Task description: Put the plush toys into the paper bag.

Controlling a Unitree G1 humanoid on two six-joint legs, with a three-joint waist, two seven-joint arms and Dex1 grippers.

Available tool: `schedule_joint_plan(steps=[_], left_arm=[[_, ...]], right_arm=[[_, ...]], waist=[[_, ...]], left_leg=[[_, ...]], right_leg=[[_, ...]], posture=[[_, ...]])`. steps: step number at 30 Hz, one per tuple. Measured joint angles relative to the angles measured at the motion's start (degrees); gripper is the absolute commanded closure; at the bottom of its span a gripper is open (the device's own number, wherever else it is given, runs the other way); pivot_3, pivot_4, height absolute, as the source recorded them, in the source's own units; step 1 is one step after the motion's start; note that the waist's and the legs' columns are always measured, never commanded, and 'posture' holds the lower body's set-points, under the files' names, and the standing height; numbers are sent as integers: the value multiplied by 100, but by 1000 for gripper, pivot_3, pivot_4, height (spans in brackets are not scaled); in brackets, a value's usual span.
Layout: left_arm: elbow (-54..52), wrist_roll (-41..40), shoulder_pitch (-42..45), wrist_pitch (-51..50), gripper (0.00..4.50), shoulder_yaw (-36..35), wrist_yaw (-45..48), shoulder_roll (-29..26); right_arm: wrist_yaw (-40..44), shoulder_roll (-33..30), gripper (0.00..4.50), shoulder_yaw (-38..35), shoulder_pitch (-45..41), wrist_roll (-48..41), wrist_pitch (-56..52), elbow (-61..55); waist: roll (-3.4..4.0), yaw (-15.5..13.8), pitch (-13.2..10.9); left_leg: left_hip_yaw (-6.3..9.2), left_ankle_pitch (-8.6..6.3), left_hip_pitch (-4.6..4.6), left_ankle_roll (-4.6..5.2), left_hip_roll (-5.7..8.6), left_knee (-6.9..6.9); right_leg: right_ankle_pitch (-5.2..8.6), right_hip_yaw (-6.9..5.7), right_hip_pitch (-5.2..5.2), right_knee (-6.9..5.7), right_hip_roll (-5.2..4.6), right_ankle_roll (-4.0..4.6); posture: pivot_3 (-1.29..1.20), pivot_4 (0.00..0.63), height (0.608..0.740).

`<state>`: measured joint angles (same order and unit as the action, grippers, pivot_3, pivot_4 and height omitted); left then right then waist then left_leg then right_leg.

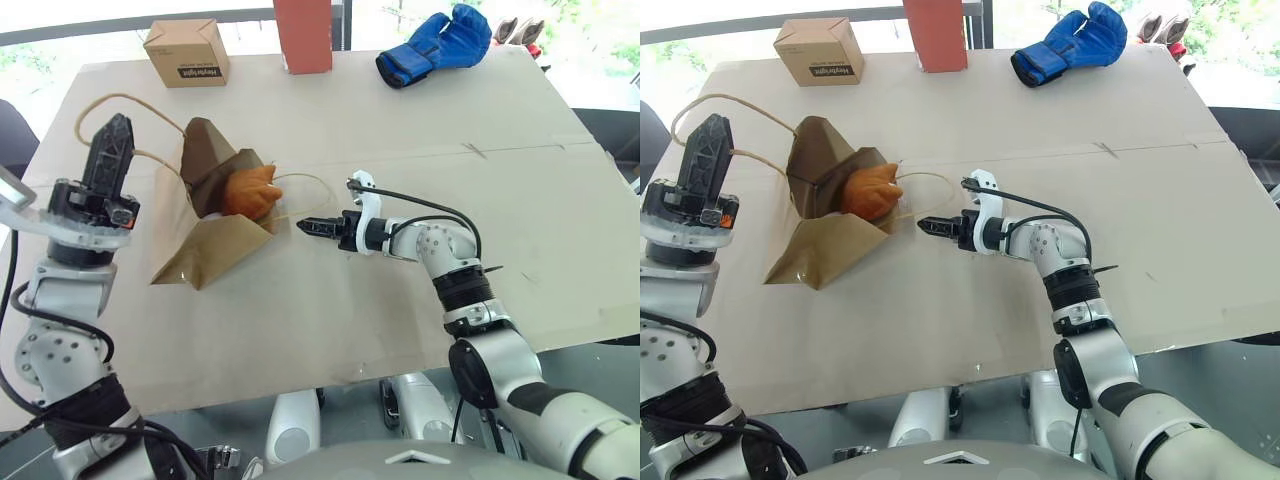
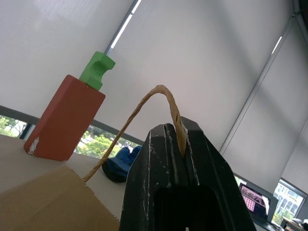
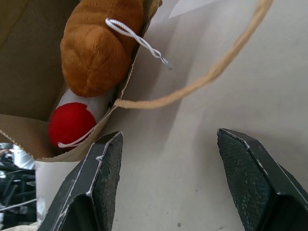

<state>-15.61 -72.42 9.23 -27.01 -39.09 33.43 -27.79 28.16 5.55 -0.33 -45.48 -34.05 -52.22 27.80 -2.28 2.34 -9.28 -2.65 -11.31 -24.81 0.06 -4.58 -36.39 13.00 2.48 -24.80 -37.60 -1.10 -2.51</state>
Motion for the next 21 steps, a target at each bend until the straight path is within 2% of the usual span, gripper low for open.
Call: schedule_joint_plan(steps=[3, 10, 16, 21], left_arm=[[-174, -96, -227, 26, 4500, -116, -106, 33], [-429, -206, -525, 140, 4500, -257, -257, 38], [-707, -336, -732, 207, 4500, -311, -374, 53], [-1095, -666, -853, 208, 4500, -264, -495, 58]], right_arm=[[226, 129, 1567, -302, -29, -99, 293, 115], [921, 210, 1567, -344, -357, -179, 840, 555], [948, 238, 1567, -403, -919, -28, 1351, 1443], [898, 244, 1567, -402, -1009, 212, 1688, 1887]], waist=[[0, 1, 0], [1, 6, -1], [1, 9, -1], [2, 3, -1]], left_leg=[[2, 0, 0, 0, -1, 0], [1, 0, 1, 0, -1, 0], [-1, 0, 2, -1, -1, 0], [-2, 0, -2, -1, -1, 0]], right_leg=[[0, -1, 0, 0, 1, 0], [11, -1, 0, 0, 1, 18], [11, -1, 0, 0, 0, 20], [11, 0, 0, 3, -1, 20]], posture=[[0, 150, 740], [0, 150, 740], [0, 150, 740], [0, 150, 740]])
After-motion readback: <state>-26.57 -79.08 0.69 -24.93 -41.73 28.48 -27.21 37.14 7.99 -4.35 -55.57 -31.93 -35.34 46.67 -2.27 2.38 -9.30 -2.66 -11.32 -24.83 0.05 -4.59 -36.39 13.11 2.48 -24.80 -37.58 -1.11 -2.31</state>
